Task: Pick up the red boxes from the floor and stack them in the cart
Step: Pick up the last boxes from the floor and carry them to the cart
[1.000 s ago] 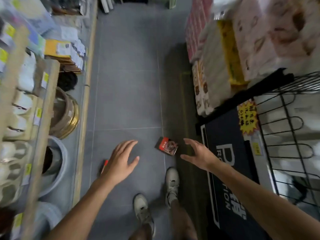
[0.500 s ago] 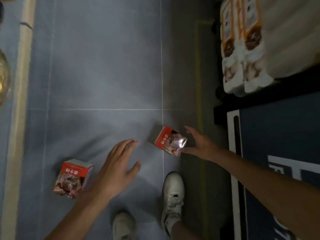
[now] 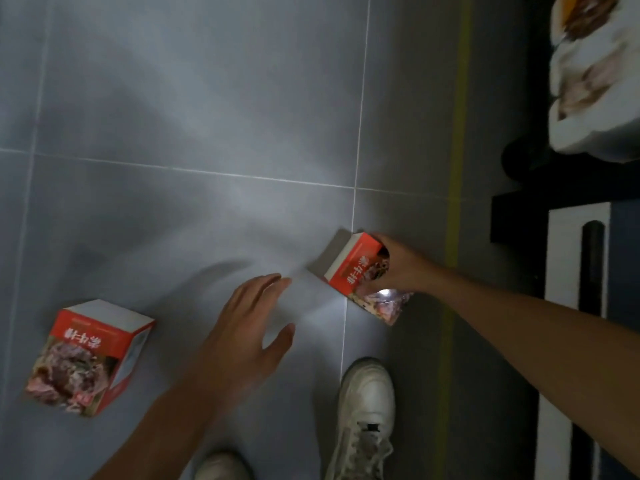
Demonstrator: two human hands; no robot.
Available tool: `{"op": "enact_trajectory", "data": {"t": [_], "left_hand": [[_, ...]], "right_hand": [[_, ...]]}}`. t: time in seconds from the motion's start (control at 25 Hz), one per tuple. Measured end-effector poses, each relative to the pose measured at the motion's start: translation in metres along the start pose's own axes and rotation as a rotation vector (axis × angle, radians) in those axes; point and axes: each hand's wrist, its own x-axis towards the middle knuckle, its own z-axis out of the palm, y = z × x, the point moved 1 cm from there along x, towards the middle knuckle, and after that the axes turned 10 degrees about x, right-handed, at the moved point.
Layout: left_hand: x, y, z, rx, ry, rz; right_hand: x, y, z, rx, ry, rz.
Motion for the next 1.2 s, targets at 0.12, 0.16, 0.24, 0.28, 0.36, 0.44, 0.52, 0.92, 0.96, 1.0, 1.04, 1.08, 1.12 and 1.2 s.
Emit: {"op": "enact_trajectory", "data": {"t": [0.12,0.16,0.24,0.28,0.36,0.44,0.52,0.92,0.96,1.0,1.04,1.08,1.12,1.2], "left_hand": [[-0.006,-0.007,0.012,-0.02,-0.023,-0.011],[-0.009,-0.009,0.013,-0.023,-0.025,-0.017],[-0.016,-0.01,0.012,-0.038,-0.036,-0.03],[-0.021,-0.009,0.01,-0.055,-0.043,-0.048],[-0.031,-0.01,0.003,-0.087,-0.05,-0.091],[-0.042,-0.011,-0.007,-0.102,-0.047,-0.109],[-0.055,-0.014,-0.024,-0.087,-0.038,-0.117],[-0.147,-0.075,-0.091,0.002,-0.014,-0.298],[-0.158,-0.088,-0.088,-0.001,-0.018,-0.322],[-0.168,-0.099,-0.084,-0.003,-0.022,-0.361],[-0.177,-0.111,-0.079,-0.014,-0.037,-0.421],[-0.181,-0.122,-0.074,-0.02,-0.045,-0.487],[-0.184,-0.135,-0.068,-0.022,-0.051,-0.549],[-0.185,-0.163,-0.057,-0.026,-0.035,-0.647]], "right_hand": [[0.005,0.014,0.007,0.03,0.098,-0.035],[0.003,0.016,0.011,0.042,0.119,-0.038],[-0.005,0.017,0.02,0.061,0.164,-0.032],[-0.011,0.017,0.025,0.064,0.192,-0.034],[-0.024,0.014,0.036,0.056,0.267,-0.041],[-0.041,0.011,0.044,-0.011,0.351,-0.047],[-0.058,0.002,0.05,-0.158,0.381,-0.047],[-0.123,-0.1,0.094,-0.29,0.156,-0.246],[-0.123,-0.111,0.103,-0.29,0.14,-0.27],[-0.122,-0.121,0.113,-0.292,0.127,-0.29],[-0.119,-0.129,0.124,-0.292,0.117,-0.316],[-0.116,-0.137,0.133,-0.293,0.111,-0.333],[-0.112,-0.142,0.14,-0.292,0.101,-0.348],[-0.099,-0.148,0.158,-0.304,0.069,-0.378]]}}
